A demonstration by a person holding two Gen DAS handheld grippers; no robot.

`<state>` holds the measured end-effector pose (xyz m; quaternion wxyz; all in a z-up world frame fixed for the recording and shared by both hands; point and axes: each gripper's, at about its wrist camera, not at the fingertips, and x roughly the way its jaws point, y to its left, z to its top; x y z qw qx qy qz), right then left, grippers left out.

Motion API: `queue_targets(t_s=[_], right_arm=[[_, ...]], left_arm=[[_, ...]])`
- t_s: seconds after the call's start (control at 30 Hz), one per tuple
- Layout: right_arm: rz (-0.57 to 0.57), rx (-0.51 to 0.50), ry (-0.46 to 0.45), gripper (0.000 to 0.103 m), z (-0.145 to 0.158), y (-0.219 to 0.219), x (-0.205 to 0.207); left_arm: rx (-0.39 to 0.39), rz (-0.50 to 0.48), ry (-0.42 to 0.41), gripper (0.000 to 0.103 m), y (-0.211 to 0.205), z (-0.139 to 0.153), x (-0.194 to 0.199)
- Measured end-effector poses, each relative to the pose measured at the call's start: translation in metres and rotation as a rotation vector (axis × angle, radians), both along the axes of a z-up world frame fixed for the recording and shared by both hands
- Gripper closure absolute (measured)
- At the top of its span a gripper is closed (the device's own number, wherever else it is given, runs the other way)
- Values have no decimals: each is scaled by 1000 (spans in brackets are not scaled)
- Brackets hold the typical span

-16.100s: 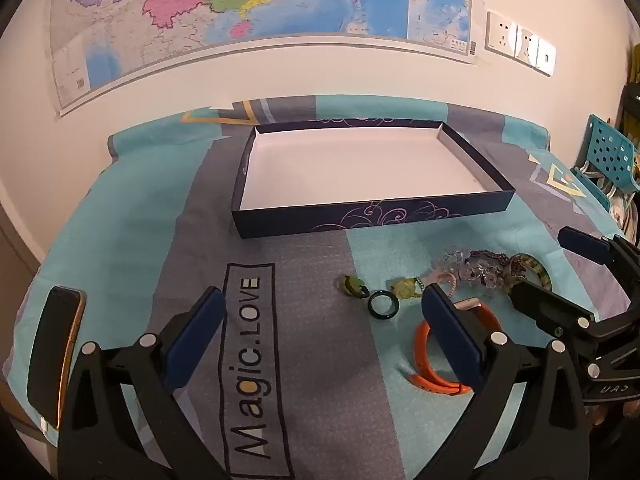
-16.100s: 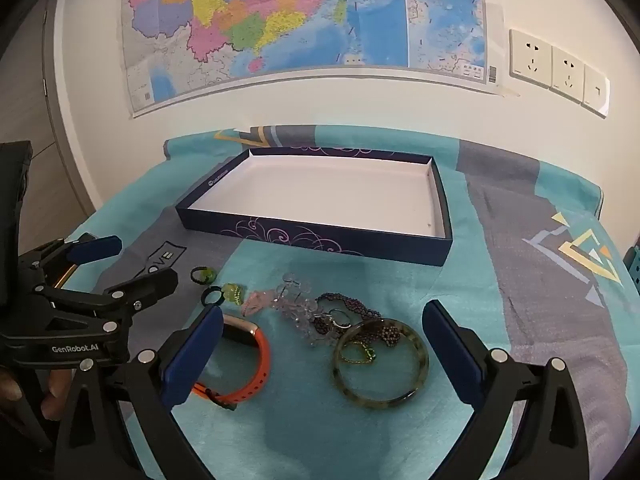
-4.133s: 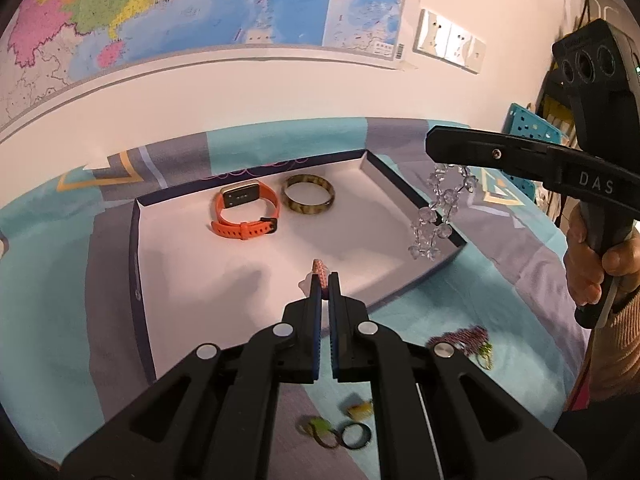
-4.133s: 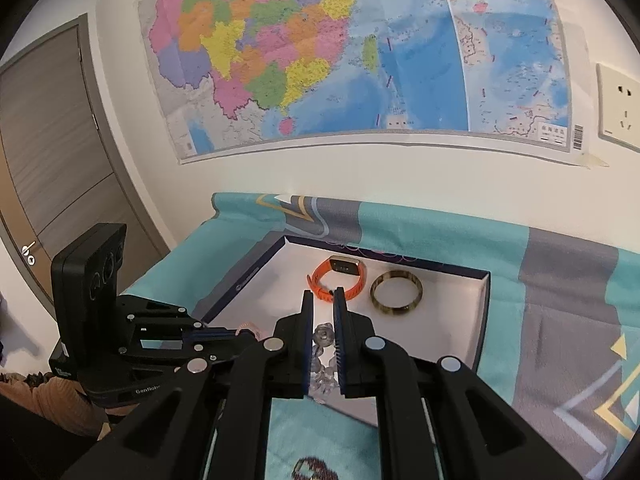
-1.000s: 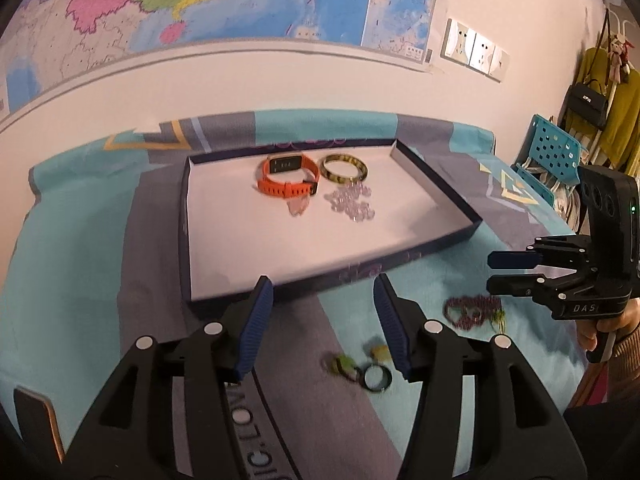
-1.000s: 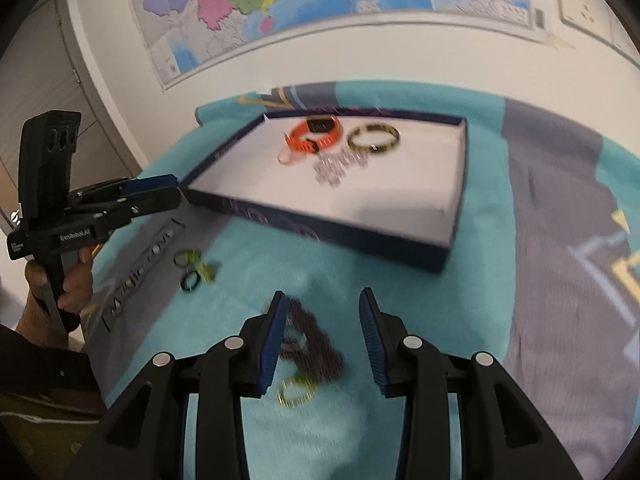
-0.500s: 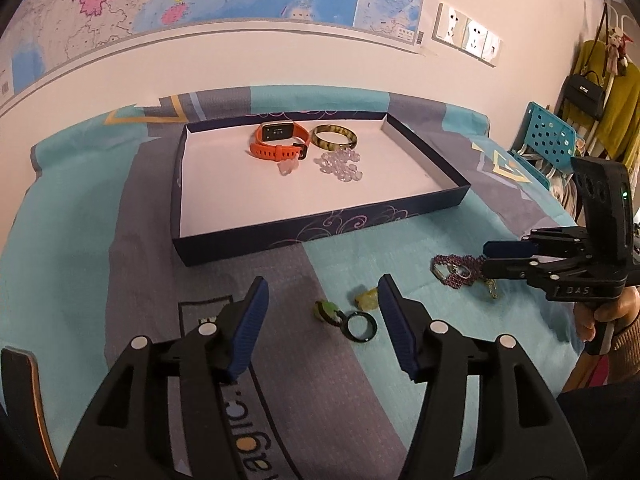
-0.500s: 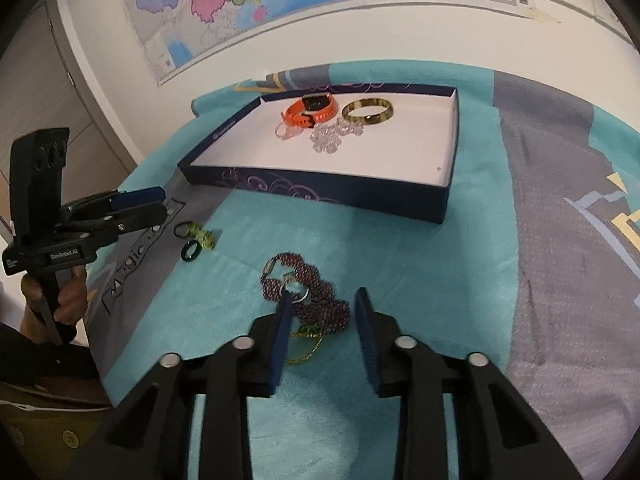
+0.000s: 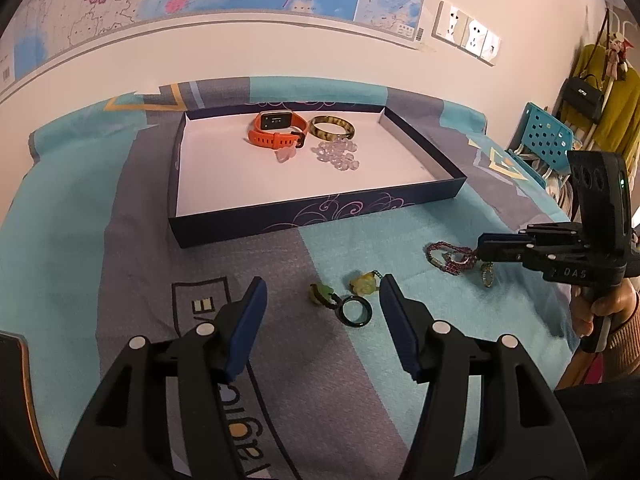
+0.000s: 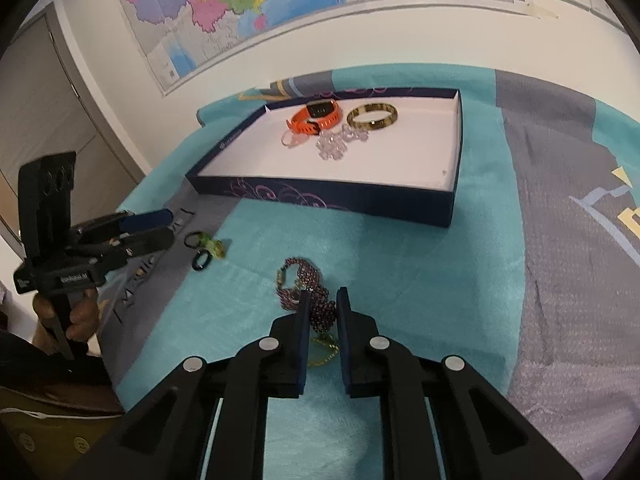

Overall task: Organize jewelry
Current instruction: 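Grasp the dark purple beaded necklace with the right tool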

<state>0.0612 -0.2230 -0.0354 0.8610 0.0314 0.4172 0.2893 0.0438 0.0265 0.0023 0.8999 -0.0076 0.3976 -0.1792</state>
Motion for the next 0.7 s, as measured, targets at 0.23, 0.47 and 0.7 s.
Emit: queue_targets(t_s=[0.23, 0.47, 0.7], right_arm=[[-3, 44, -4, 92, 10, 0, 3], [3, 74, -22, 92, 19, 1, 2], [18, 100, -44, 92, 29, 9, 1]], left_arm=[[-2, -7, -1, 44, -2, 0, -2], [-5, -9, 0, 44, -2, 0, -3], [-3, -24, -8, 44, -6, 1, -6]])
